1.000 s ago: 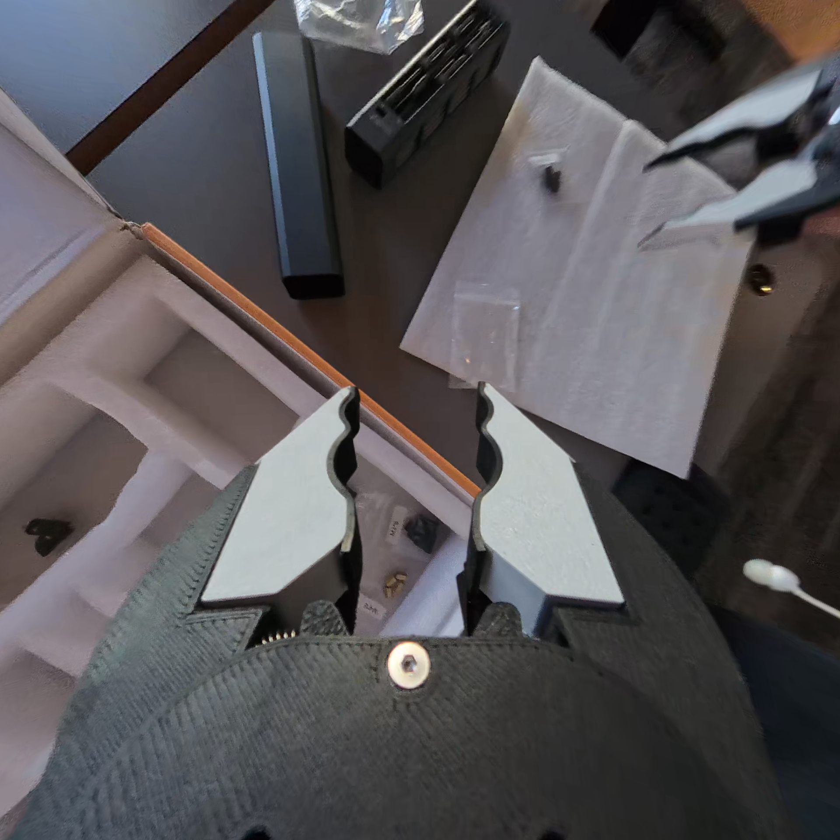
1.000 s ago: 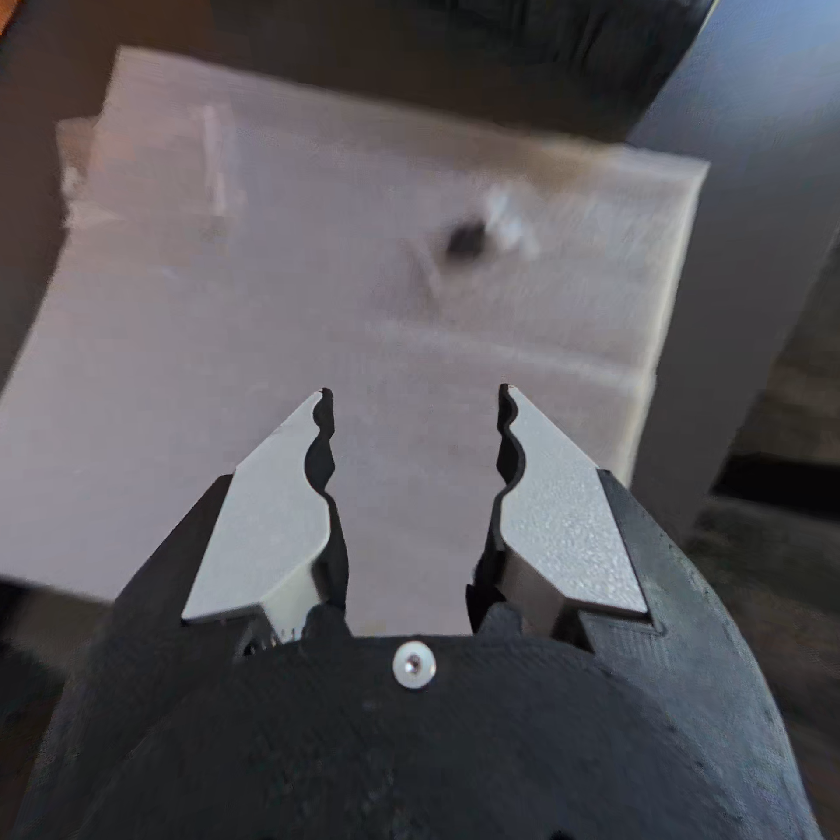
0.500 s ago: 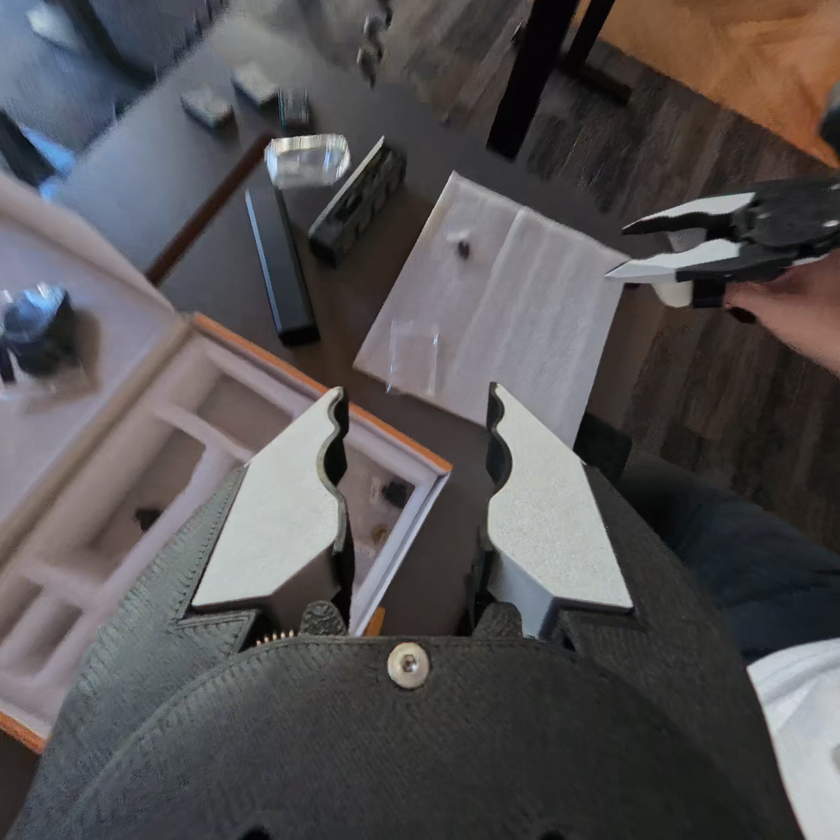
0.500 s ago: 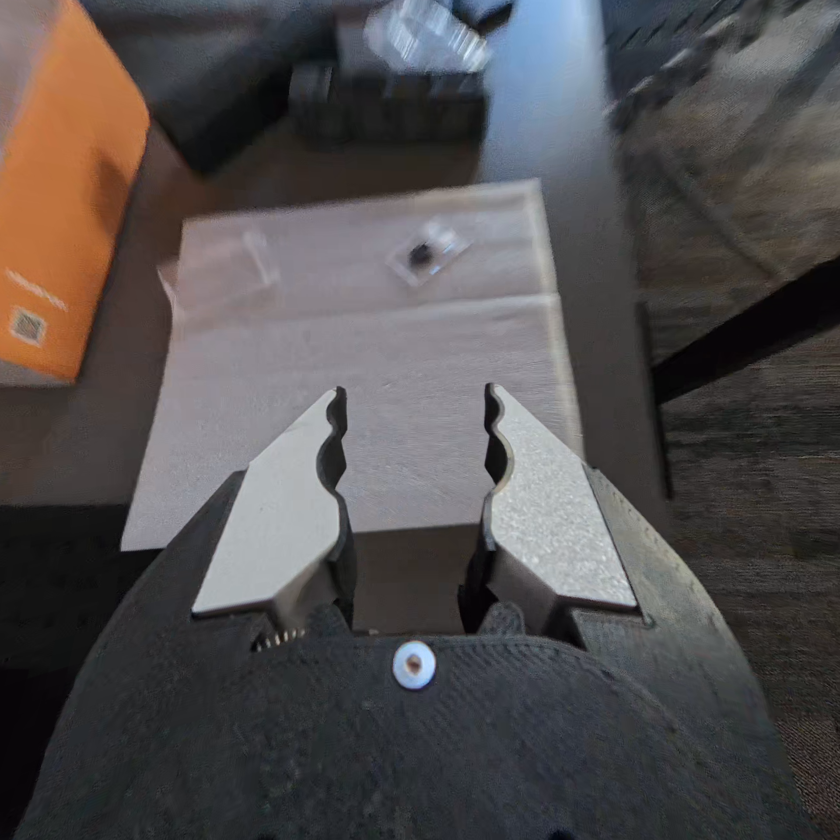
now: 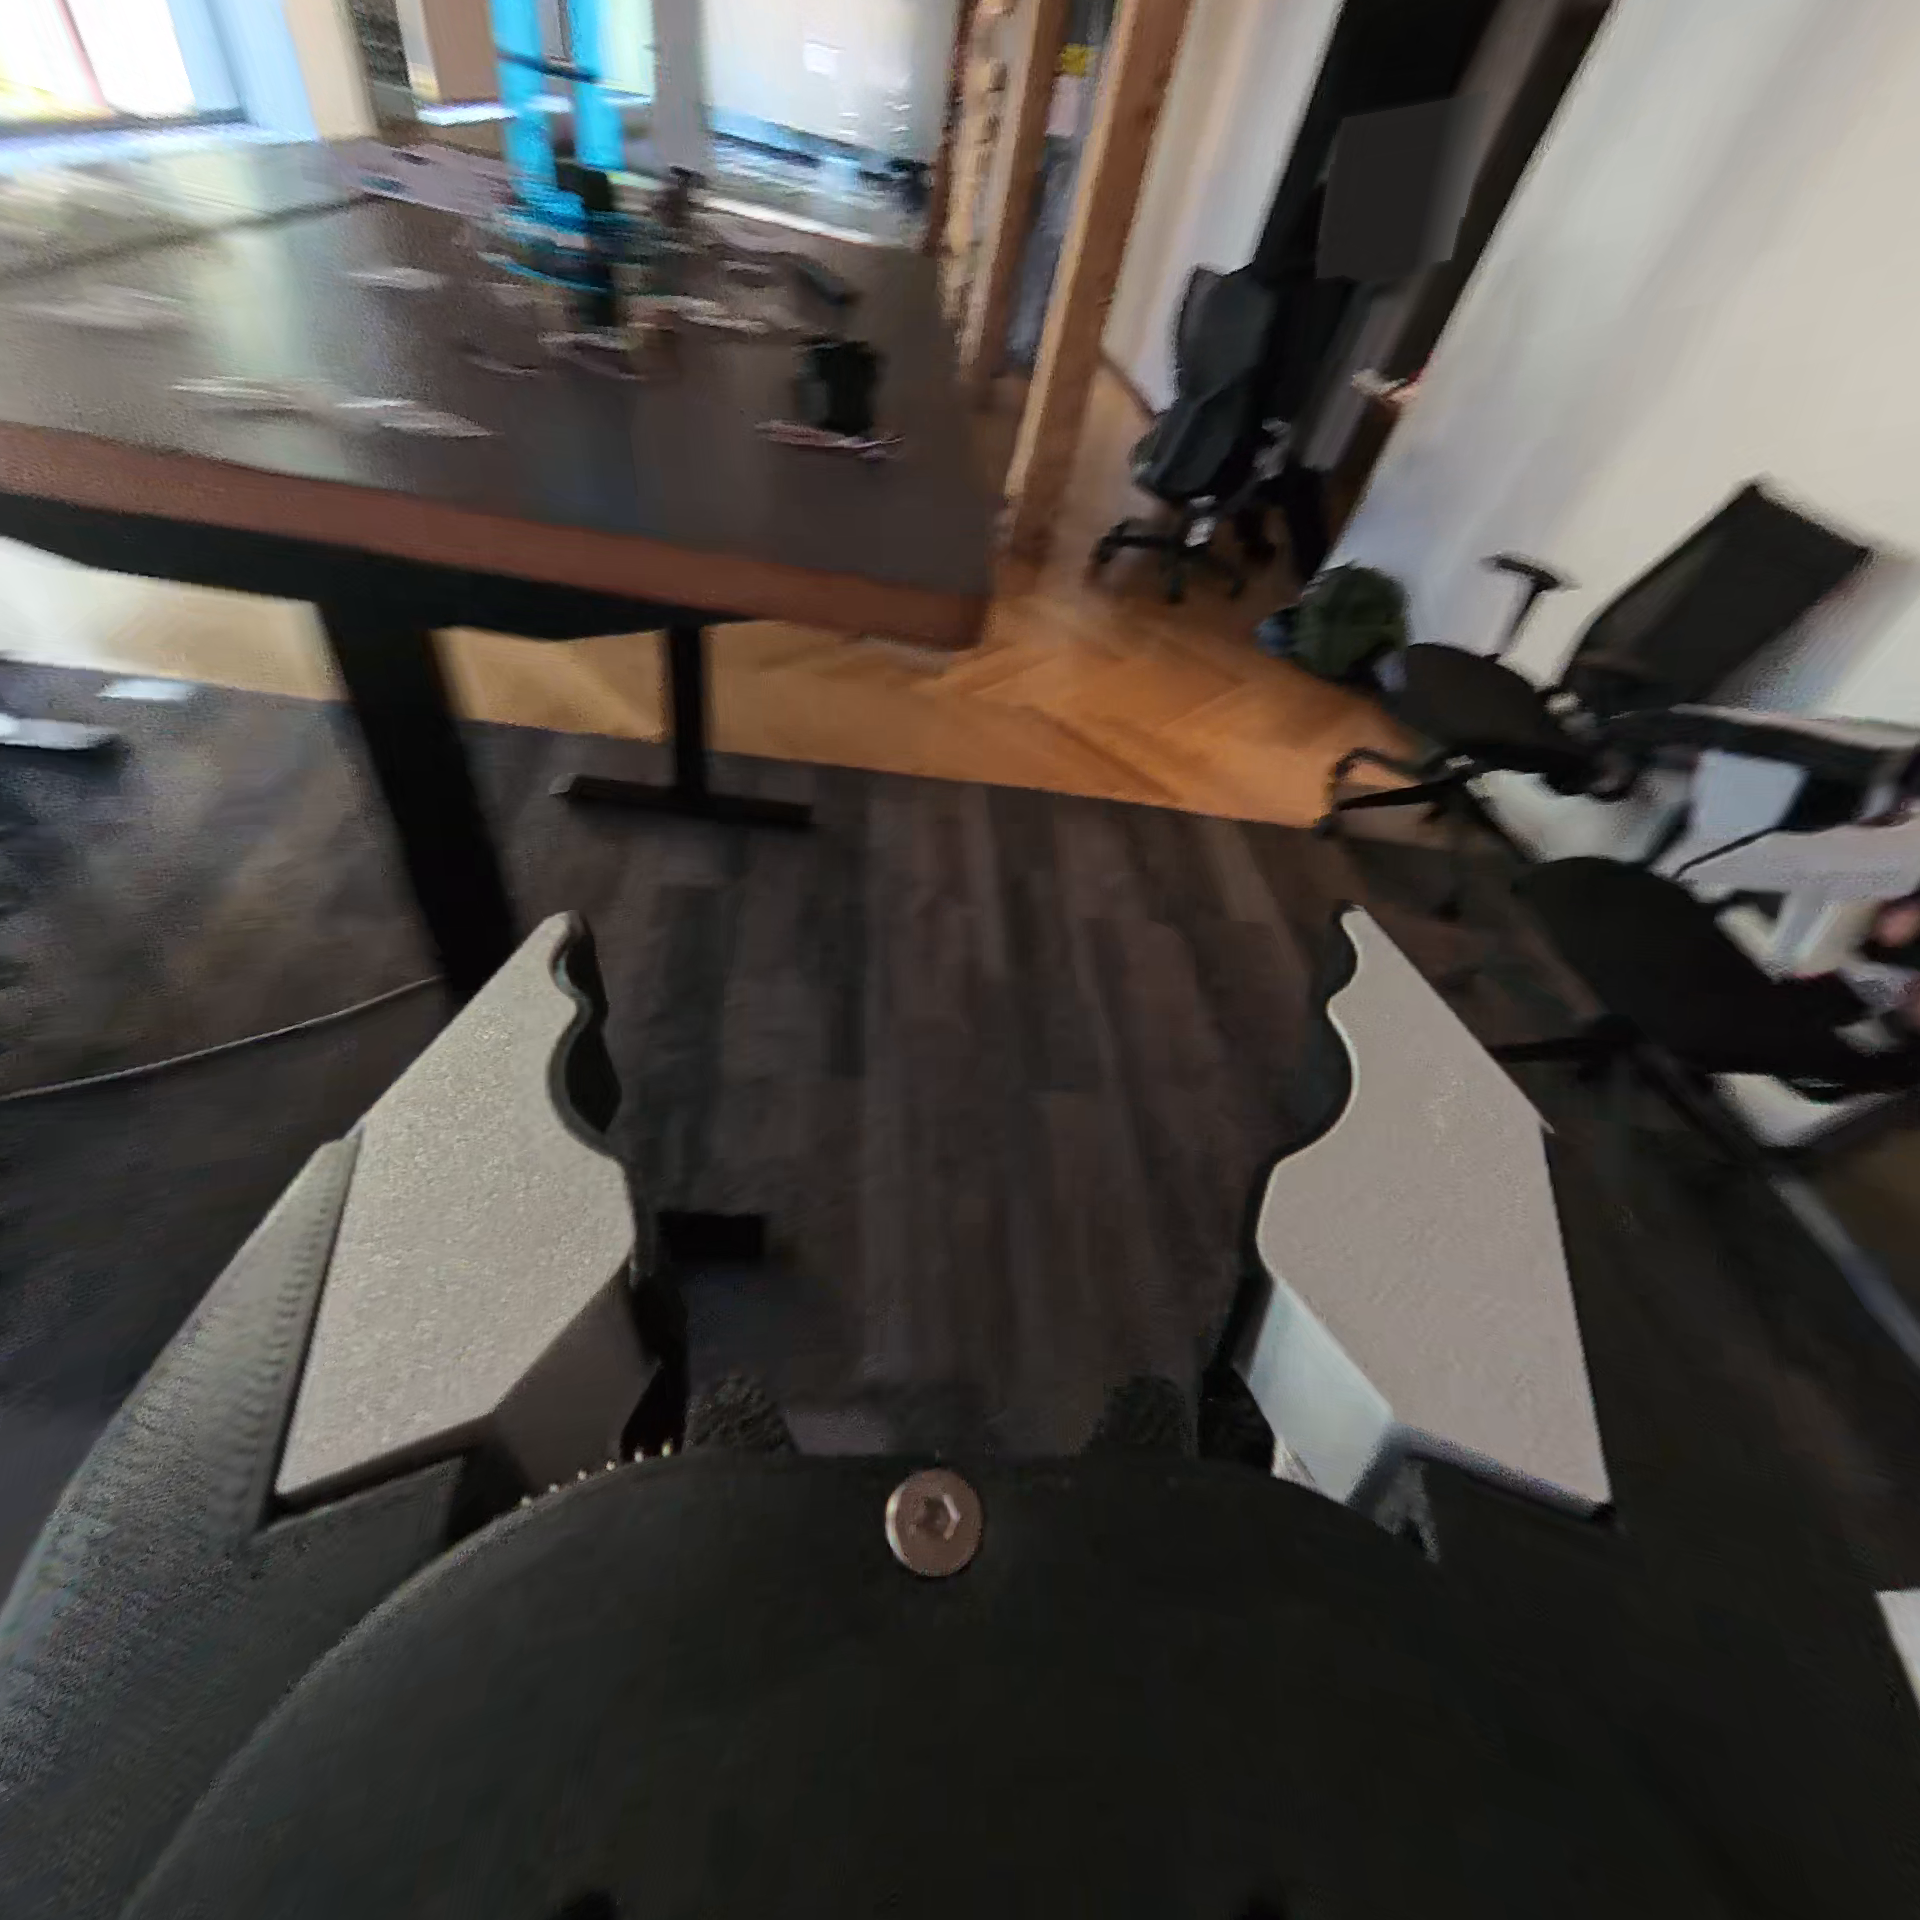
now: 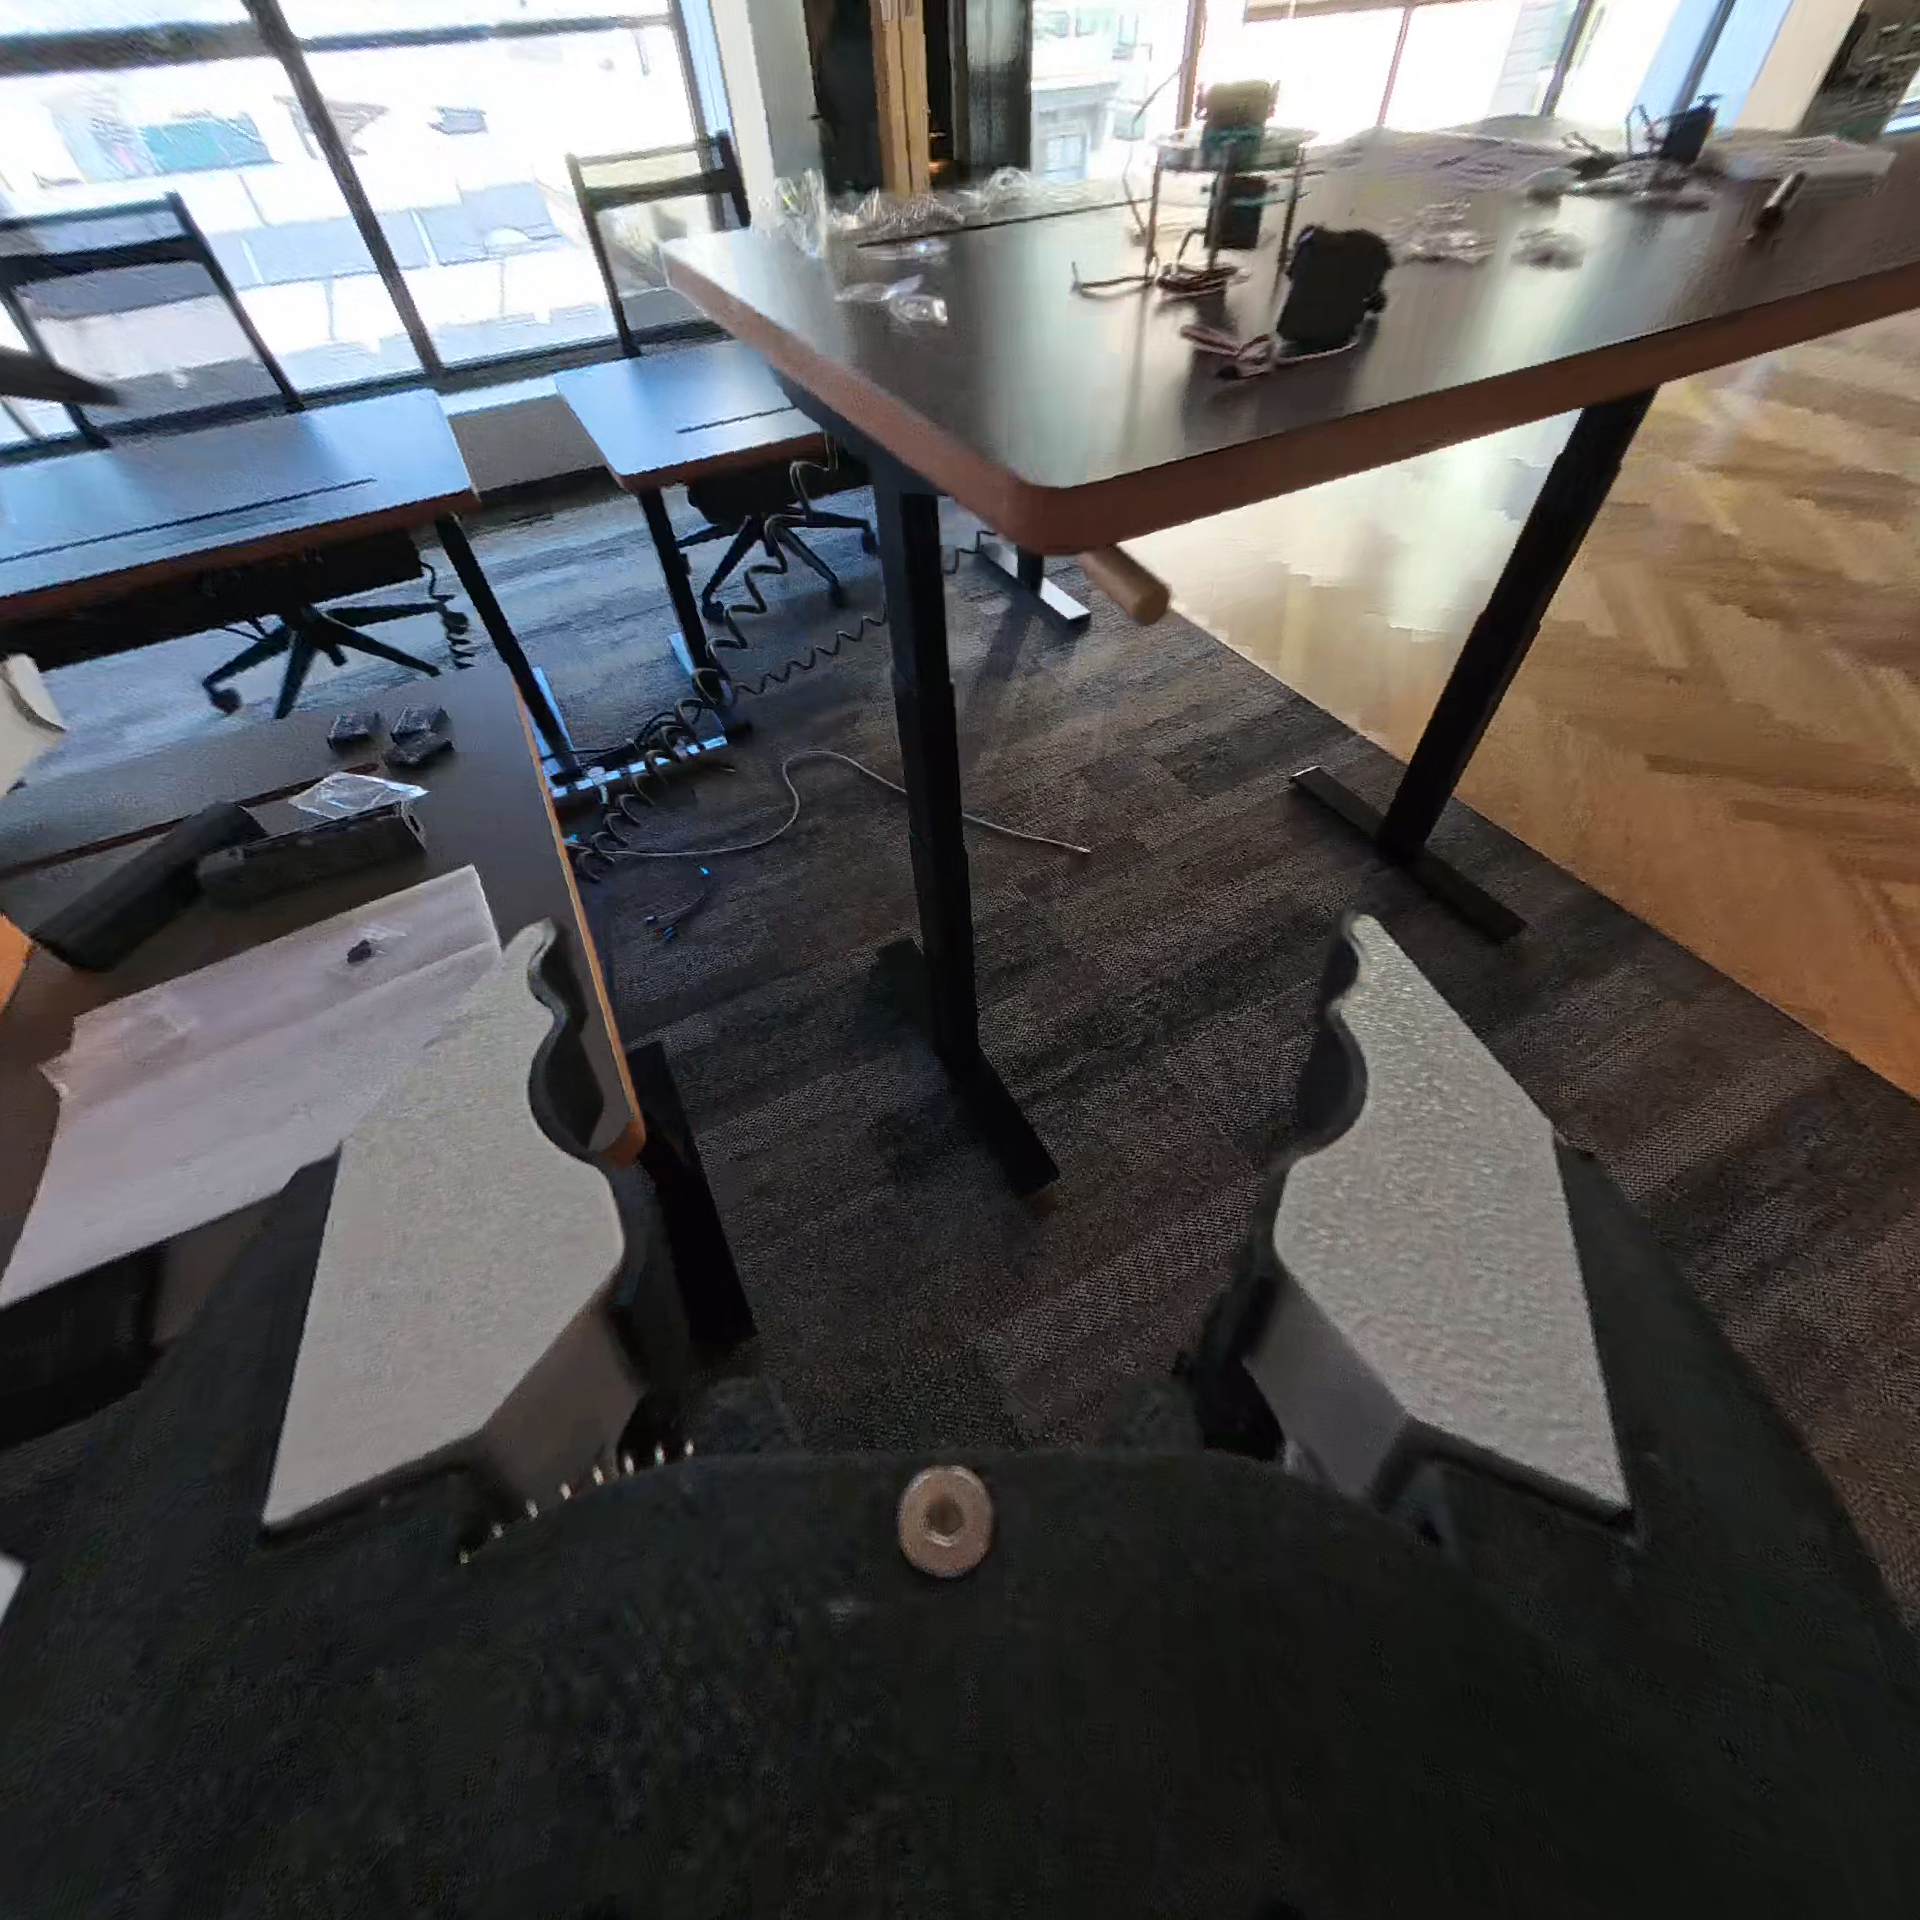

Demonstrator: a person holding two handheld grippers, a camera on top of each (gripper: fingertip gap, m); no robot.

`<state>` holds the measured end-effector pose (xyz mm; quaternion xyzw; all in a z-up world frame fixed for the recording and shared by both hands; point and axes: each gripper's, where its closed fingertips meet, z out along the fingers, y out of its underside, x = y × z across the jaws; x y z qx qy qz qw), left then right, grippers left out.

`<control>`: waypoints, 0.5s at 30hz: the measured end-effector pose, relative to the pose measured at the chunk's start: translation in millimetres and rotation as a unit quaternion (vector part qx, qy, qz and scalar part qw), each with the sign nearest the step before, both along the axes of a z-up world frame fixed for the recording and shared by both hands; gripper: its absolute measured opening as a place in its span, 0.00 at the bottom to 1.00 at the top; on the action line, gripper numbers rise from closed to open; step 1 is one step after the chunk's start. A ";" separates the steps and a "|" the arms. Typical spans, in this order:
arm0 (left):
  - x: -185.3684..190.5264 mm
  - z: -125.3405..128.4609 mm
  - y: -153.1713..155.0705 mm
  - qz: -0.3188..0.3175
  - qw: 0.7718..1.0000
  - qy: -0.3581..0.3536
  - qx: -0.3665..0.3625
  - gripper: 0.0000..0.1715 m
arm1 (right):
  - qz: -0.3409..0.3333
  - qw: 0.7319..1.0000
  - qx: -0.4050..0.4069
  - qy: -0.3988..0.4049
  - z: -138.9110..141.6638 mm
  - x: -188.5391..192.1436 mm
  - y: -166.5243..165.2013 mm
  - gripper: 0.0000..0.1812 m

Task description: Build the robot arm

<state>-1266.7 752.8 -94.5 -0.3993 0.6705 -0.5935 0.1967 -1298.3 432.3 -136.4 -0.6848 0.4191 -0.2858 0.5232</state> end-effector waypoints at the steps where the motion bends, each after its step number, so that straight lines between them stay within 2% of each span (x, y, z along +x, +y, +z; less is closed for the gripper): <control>1: 15.4 3.7 -37.4 -0.026 0.999 0.003 -0.023 0.78 | 0.007 1.000 -0.003 -0.001 8.1 3.8 -19.8 0.76; 2: 30.6 7.0 -70.4 -0.041 0.998 0.000 -0.037 0.77 | 0.008 1.000 -0.017 -0.010 18.0 9.6 -41.0 0.75; 4: 58.9 11.8 -123.5 -0.046 0.998 -0.014 -0.037 0.76 | 0.008 0.998 -0.039 -0.048 43.6 27.0 -78.9 0.65; 7: 88.9 21.2 -184.1 -0.058 0.997 -0.043 -0.017 0.72 | 0.022 0.996 -0.033 -0.081 72.9 67.9 -113.6 0.55; 10: 128.0 21.0 -215.8 -0.051 0.996 -0.067 0.024 0.70 | 0.052 0.992 -0.016 -0.110 89.1 119.3 -124.1 0.48; 13: 173.0 21.5 -236.2 -0.043 0.997 -0.059 -0.003 0.70 | 0.100 0.987 -0.007 -0.124 91.2 177.3 -114.8 0.45; 15: 207.3 23.5 -238.9 -0.023 0.997 -0.073 -0.011 0.66 | 0.134 0.982 -0.022 -0.128 85.5 218.6 -104.9 0.45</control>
